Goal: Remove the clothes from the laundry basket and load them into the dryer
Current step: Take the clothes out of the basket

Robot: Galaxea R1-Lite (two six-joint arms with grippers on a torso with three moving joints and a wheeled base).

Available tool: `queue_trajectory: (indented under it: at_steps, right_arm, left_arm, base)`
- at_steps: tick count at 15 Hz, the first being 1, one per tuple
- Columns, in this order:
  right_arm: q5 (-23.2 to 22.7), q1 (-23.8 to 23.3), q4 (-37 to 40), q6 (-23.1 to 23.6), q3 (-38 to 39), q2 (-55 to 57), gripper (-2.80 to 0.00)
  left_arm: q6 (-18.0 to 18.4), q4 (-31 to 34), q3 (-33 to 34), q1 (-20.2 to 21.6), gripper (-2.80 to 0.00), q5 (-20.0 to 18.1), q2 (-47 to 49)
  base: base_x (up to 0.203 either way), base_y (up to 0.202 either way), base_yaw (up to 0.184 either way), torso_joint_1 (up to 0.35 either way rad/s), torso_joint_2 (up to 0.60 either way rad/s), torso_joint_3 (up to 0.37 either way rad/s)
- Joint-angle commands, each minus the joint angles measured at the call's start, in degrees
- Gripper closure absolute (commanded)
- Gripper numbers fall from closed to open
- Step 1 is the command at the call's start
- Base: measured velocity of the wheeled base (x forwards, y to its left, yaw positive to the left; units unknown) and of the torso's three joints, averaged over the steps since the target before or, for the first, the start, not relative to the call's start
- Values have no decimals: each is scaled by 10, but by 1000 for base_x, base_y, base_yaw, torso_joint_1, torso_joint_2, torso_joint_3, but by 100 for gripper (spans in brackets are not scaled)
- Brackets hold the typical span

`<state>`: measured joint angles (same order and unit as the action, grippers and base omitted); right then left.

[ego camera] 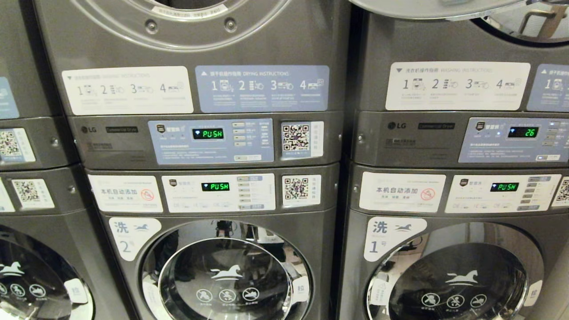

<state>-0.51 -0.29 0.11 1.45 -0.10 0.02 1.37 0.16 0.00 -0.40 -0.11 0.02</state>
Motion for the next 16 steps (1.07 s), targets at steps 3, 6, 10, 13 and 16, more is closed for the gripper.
queue_trajectory:
  at_steps: [3,6,10,13,16]
  right_arm:
    - [-2,0,0,7,1,-1,0]
    - [0,-1,-1,3,1,-1,0]
    - [-3,0,0,7,1,-1,0]
    - [-3,0,-1,7,1,-1,0]
    - [-1,-1,0,1,1,-1,0]
  left_arm:
    - [9,-1,0,0,0,-2,0]
    - [9,-1,0,0,0,-2,0]
    - [8,1,0,0,0,-2,0]
    - [10,1,0,0,0,-2,0]
    - [10,1,0,0,0,-2,0]
  base:
    - [0,0,0,1,3,-194]
    - [0,0,0,5,4,-196]
    - [0,0,0,2,6,-189]
    - [0,0,0,2,2,-55]
    - [0,0,0,-84,236,137]
